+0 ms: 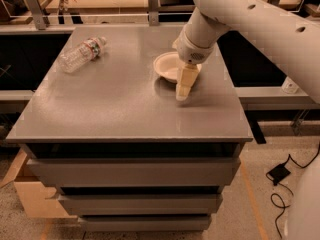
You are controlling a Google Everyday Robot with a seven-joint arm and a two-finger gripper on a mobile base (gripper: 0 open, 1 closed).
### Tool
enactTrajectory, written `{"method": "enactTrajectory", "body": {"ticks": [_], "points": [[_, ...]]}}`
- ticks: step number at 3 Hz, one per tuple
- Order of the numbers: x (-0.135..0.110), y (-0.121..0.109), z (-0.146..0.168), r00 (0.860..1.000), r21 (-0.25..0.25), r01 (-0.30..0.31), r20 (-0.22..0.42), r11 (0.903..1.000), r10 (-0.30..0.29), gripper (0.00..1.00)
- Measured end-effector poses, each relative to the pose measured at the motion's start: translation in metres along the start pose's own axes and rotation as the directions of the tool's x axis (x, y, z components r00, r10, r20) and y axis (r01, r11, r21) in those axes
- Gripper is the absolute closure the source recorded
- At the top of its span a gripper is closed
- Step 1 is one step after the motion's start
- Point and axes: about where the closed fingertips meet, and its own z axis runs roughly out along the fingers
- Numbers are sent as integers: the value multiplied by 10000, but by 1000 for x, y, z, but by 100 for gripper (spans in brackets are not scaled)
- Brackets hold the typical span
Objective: Move paper bowl near water bottle
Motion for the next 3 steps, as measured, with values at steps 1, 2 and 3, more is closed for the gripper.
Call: {"method": "enactTrajectory", "body": {"ticks": [1, 2, 3], "points": [[14, 1, -5, 9996, -51, -119, -240, 9999, 117, 18], [22, 0, -13, 9993, 22, -220, -295, 9998, 220, 42], [24, -1, -21, 9994, 125, -268, -218, 9996, 271, 65]]}}
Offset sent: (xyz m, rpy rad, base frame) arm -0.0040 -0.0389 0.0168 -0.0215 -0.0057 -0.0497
